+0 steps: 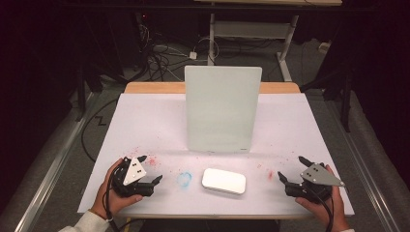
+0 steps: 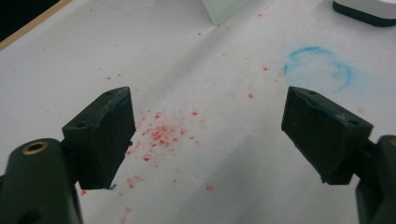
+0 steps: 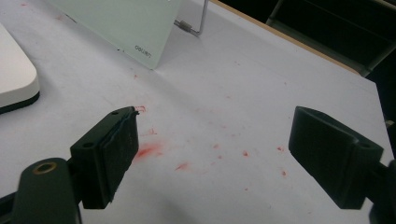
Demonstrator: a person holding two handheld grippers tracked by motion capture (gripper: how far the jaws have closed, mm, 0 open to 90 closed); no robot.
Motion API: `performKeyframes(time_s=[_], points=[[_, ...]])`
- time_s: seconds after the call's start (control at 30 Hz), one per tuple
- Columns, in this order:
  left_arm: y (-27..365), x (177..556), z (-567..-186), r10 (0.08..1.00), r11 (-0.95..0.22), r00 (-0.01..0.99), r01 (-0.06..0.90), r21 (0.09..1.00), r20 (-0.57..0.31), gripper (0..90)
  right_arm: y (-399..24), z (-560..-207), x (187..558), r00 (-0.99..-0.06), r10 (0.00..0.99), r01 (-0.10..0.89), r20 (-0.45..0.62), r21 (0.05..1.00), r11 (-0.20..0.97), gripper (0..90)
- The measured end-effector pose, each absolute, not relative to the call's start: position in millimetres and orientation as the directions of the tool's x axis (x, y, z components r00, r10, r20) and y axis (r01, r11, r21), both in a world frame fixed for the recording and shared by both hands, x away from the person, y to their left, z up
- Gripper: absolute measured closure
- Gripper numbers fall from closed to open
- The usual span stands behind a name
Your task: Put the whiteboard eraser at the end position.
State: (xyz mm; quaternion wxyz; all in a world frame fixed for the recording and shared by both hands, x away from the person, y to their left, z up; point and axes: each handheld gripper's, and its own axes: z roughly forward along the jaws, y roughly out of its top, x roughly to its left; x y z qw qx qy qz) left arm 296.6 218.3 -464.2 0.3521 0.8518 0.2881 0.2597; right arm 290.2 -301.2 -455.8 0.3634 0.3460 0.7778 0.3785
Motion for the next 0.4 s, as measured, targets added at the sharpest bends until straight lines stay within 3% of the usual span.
performKeyframes(time_s=[0.4], points=[[216.3, 298.6, -464.7, 0.659, -0.605, 0.709, 0.299, 0.738, 0.253, 16.8, -301.3, -457.2, 291.2, -0.501, 0.81, 0.263, -0.303, 0.839, 0.477, 16.6]])
